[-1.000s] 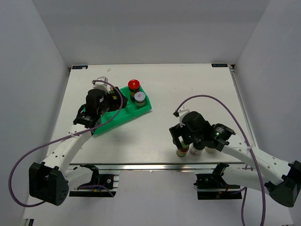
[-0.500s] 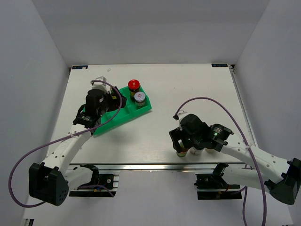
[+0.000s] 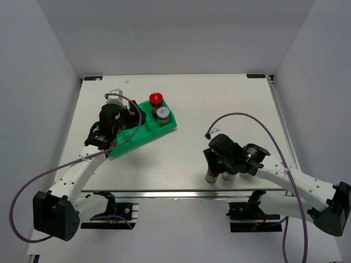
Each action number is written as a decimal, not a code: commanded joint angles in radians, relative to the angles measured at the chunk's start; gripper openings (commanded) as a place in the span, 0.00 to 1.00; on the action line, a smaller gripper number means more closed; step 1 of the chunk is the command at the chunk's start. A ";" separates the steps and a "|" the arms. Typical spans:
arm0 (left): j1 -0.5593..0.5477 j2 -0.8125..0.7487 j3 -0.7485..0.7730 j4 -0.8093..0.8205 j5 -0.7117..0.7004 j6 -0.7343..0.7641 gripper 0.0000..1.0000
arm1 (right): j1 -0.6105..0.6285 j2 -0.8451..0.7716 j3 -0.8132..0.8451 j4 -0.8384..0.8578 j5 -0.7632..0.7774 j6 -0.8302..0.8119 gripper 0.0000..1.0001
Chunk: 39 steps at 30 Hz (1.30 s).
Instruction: Organize the condiment bottles
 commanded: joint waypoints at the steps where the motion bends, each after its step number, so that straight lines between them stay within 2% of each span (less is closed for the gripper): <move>1: 0.002 -0.026 0.000 -0.008 -0.018 0.005 0.98 | 0.007 -0.006 0.034 -0.011 0.021 0.023 0.49; 5: 0.002 -0.034 -0.003 -0.006 -0.013 0.004 0.98 | 0.007 -0.029 0.037 0.012 0.004 0.010 0.32; 6: 0.001 -0.032 0.000 -0.010 -0.015 0.004 0.98 | 0.007 -0.029 0.047 0.019 -0.007 0.003 0.25; 9: 0.002 -0.035 0.006 -0.022 -0.021 -0.003 0.98 | 0.007 -0.019 0.071 0.068 -0.037 -0.046 0.19; 16: 0.001 -0.075 0.012 -0.066 -0.004 -0.064 0.98 | 0.009 0.079 0.261 0.292 -0.087 -0.203 0.11; 19: 0.002 -0.105 0.018 -0.112 -0.047 -0.107 0.98 | 0.009 0.151 0.330 0.398 -0.116 -0.254 0.08; 23: 0.001 -0.153 0.038 -0.212 -0.153 -0.202 0.98 | 0.007 0.306 0.477 0.496 -0.099 -0.279 0.07; 26: 0.001 -0.214 0.021 -0.227 -0.177 -0.226 0.98 | 0.009 0.432 0.569 0.552 -0.114 -0.299 0.03; 32: 0.002 -0.299 0.000 -0.293 -0.303 -0.299 0.98 | 0.009 0.684 0.833 0.634 -0.140 -0.308 0.02; 35: 0.002 -0.316 0.004 -0.312 -0.346 -0.306 0.98 | 0.009 0.793 0.939 0.670 -0.148 -0.302 0.02; 39: 0.001 -0.314 -0.002 -0.312 -0.374 -0.302 0.98 | 0.009 0.921 1.083 0.693 -0.085 -0.303 0.01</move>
